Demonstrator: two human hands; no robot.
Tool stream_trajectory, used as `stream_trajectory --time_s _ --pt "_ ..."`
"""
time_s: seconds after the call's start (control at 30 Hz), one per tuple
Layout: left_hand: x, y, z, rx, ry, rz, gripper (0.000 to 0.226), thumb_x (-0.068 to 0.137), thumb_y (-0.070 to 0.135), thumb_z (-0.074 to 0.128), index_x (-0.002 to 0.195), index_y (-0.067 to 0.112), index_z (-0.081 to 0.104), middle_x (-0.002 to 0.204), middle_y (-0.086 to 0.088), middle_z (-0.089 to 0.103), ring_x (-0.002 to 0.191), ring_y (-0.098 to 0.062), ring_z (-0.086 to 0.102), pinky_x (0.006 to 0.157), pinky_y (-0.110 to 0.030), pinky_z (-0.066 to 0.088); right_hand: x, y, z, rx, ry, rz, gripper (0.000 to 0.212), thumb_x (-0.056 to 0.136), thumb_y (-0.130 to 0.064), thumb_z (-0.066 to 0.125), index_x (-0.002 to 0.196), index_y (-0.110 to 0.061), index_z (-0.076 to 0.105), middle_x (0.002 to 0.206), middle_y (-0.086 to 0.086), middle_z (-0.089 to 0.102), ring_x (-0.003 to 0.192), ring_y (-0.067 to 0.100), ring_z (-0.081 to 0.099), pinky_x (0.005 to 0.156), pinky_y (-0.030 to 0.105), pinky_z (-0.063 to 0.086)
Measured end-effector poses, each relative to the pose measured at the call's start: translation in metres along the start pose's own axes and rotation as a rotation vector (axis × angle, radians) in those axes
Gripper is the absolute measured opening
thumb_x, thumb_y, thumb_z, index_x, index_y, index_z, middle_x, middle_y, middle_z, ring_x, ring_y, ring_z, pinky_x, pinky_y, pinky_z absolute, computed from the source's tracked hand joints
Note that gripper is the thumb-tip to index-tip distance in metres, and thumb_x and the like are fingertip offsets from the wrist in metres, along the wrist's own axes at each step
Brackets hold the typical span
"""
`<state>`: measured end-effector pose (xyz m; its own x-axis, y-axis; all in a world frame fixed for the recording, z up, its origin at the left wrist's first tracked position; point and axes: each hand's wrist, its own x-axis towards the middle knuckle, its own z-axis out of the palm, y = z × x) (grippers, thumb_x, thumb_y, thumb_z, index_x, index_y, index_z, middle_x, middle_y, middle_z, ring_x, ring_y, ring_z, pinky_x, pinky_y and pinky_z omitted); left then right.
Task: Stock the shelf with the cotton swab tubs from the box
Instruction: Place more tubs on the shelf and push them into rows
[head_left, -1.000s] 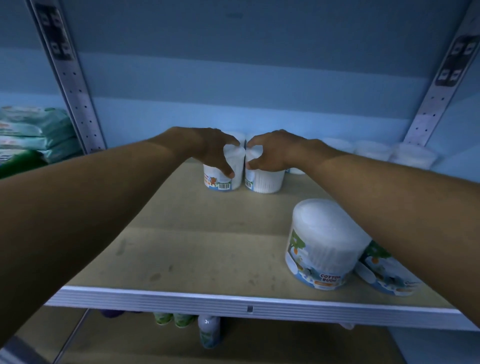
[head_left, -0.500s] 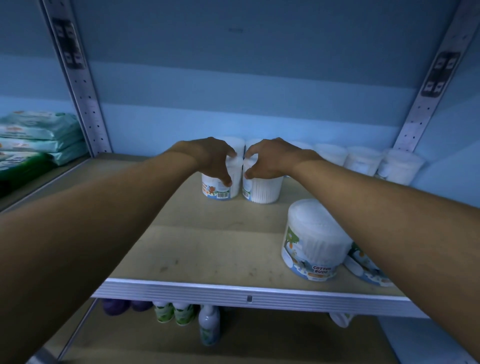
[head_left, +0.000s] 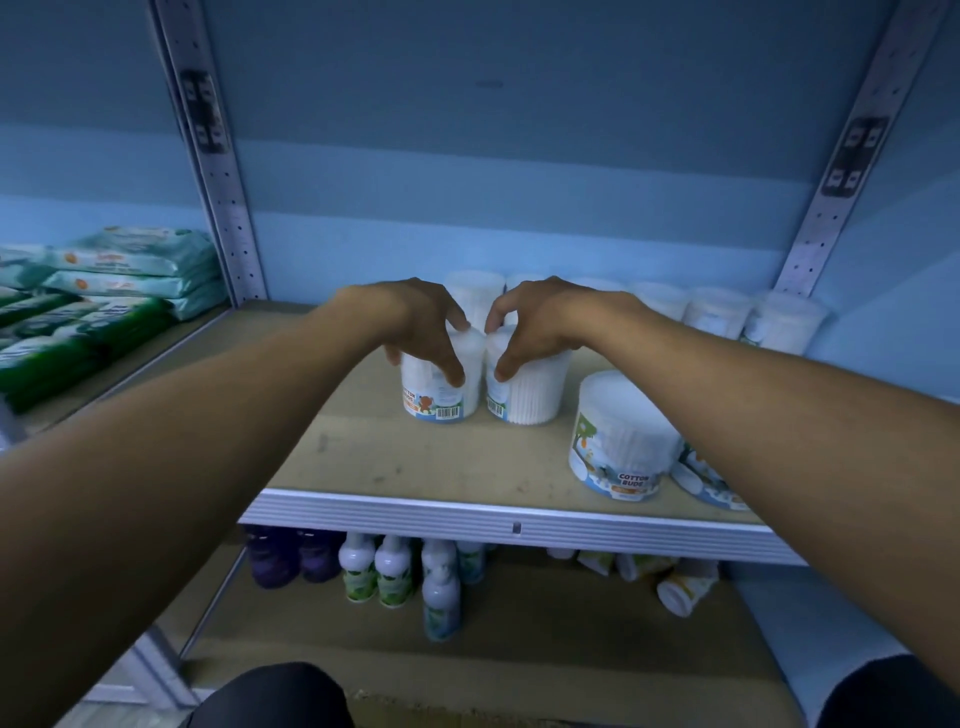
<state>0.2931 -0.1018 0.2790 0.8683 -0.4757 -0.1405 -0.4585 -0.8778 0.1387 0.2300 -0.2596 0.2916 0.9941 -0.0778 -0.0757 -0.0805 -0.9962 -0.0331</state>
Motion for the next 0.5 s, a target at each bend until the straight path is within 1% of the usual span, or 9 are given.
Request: stream_trajectory --time_s 0.1,0.2,0.27,0.37,0.5 --pt "-0.014 0.0 0.002 0.008 0.011 0.008 0.091 0.056 0.058 0.084 0.139 0.042 0.05 0.138 0.008 0.047 0.084 -0.023 0.073 0.075 -0.033 0.061 -0.014 -0.005 0.001 -0.017 -0.001 -0.011 0.063 0.069 -0.053 0.083 0.126 -0.046 0.055 0.141 -0.008 0.044 0.121 0.019 0.048 0.088 0.036 0.05" --pt "-0.03 -0.001 0.003 0.004 0.004 0.022 0.094 0.053 0.06 0.084 0.138 0.039 0.052 0.135 0.006 0.051 0.087 -0.024 0.072 0.069 -0.032 0.062 -0.028 -0.009 0.003 -0.022 0.005 -0.04 0.064 0.069 -0.054 0.082 0.126 -0.047 0.055 0.142 -0.008 0.044 0.126 0.019 0.045 0.097 0.036 0.047" --pt "-0.039 -0.002 0.004 -0.003 0.003 0.025 0.096 0.051 0.061 0.085 0.139 0.037 0.052 0.135 0.004 0.054 0.088 -0.026 0.073 0.069 -0.032 0.062 -0.037 -0.011 0.003 -0.005 0.003 -0.056 0.064 0.069 -0.053 0.083 0.127 -0.047 0.055 0.141 -0.008 0.046 0.126 0.018 0.046 0.097 0.035 0.045" --pt "-0.05 -0.003 0.006 -0.021 0.004 0.024 0.097 0.053 0.061 0.085 0.14 0.036 0.052 0.137 0.005 0.055 0.086 -0.026 0.073 0.073 -0.034 0.062 -0.05 -0.013 0.002 0.023 -0.007 -0.087 0.065 0.069 -0.048 0.084 0.128 -0.045 0.056 0.137 -0.007 0.051 0.121 0.018 0.05 0.092 0.031 0.044" --pt "-0.064 -0.005 0.01 -0.055 0.027 0.016 0.093 0.056 0.062 0.085 0.139 0.034 0.054 0.138 0.006 0.055 0.077 -0.022 0.073 0.073 -0.033 0.062 -0.06 -0.013 0.004 0.058 -0.024 -0.101 0.073 0.065 -0.048 0.087 0.129 -0.045 0.053 0.135 -0.007 0.053 0.114 0.017 0.053 0.098 0.035 0.046"
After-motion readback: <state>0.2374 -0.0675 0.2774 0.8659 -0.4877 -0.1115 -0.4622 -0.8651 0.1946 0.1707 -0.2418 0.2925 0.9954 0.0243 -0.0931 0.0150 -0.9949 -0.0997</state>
